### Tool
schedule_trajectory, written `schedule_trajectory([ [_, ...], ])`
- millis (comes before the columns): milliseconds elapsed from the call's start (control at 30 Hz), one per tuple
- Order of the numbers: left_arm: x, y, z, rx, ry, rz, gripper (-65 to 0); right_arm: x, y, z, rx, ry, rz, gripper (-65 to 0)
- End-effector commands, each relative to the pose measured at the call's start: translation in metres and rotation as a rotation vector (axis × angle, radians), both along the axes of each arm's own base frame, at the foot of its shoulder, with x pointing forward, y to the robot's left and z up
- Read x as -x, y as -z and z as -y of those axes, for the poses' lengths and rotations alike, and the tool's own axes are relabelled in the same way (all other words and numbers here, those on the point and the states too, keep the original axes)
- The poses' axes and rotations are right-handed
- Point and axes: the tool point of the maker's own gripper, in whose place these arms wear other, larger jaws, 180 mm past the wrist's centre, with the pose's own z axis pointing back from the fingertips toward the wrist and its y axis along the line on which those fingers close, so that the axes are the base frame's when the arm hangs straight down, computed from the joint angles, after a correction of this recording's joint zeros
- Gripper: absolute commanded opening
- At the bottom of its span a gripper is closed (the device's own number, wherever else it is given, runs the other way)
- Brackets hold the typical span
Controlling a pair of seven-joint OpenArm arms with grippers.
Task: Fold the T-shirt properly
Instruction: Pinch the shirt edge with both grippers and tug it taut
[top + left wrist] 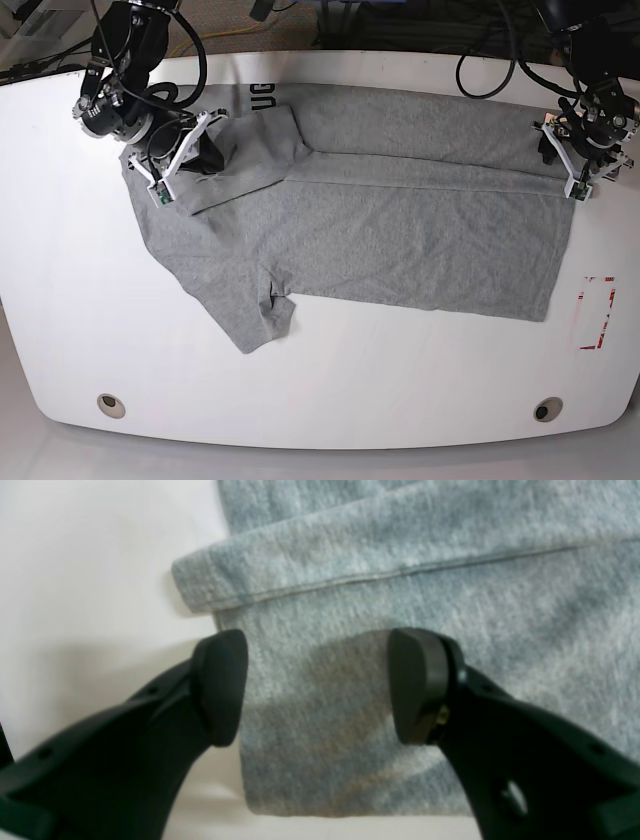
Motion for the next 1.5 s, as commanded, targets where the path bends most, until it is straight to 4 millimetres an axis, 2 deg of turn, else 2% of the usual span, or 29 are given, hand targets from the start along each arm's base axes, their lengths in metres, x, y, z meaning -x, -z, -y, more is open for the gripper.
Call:
schedule_trajectory([
  [0,0.01,0.004,-0.007,-0.033,-0.001,-0.05,-24.2,-0.014,-0.014,0.012,0.035,-0.005,0.056,-65.0],
  [100,0.009,0.003,-0.008,-0.034,0.0,-0.05,-24.2,-0.022,-0.016,0.017,0.043,-0.001,0.064,-65.0],
  [200,0.01,0.004,-0.008,-0.035,0.0,-0.051,-24.2,-0.032,-0.022,0.033,0.065,0.022,0.083,-65.0],
  [400,0.01,0.004,-0.009,-0.036,-0.003,-0.052,-24.2,-0.039,-0.03,0.052,0.107,0.037,0.103,-65.0],
  [567,0.011,0.003,-0.009,-0.036,-0.005,-0.051,-24.2,-0.033,-0.018,0.066,0.123,0.045,0.053,-65.0],
  [767,0.017,0.008,-0.008,-0.035,0.0,-0.069,-24.2,-0.013,0.007,0.09,0.105,0.125,-0.04,-65.0],
  [833,0.017,0.008,-0.008,-0.035,0.0,-0.069,-24.2,-0.008,0.016,0.102,0.092,0.166,-0.07,-59.0],
  [933,0.017,0.008,-0.008,-0.035,0.0,-0.069,-24.2,-0.003,0.024,0.12,0.072,0.234,-0.095,-45.3],
  [1000,0.017,0.008,-0.008,-0.035,0.0,-0.069,-24.2,0.0,0.022,0.139,0.081,0.284,-0.096,-33.5],
  [1100,0.016,0.006,-0.008,-0.038,0.002,-0.064,-24.2,0.003,0.017,0.154,0.094,0.321,-0.085,-22.5],
  [1167,0.016,0.005,-0.008,-0.038,0.001,-0.062,-24.2,0.003,0.012,0.161,0.104,0.332,-0.076,-19.3],
  [1267,0.013,0.003,-0.008,-0.039,0.0,-0.052,-24.2,0.002,0.004,0.166,0.131,0.325,-0.058,-19.2],
  [1333,0.003,-0.01,-0.006,-0.044,0.011,-0.006,-24.2,0.002,-0.001,0.164,0.145,0.313,-0.045,-19.2],
  [1367,-0.003,-0.018,-0.002,-0.036,0.018,0.025,-24.2,0.004,-0.002,0.162,0.15,0.308,-0.045,-19.2],
  [1467,-0.013,-0.035,0.007,-0.019,0.039,0.087,-24.2,0.003,0.0,0.136,0.134,0.249,-0.039,-19.2],
])
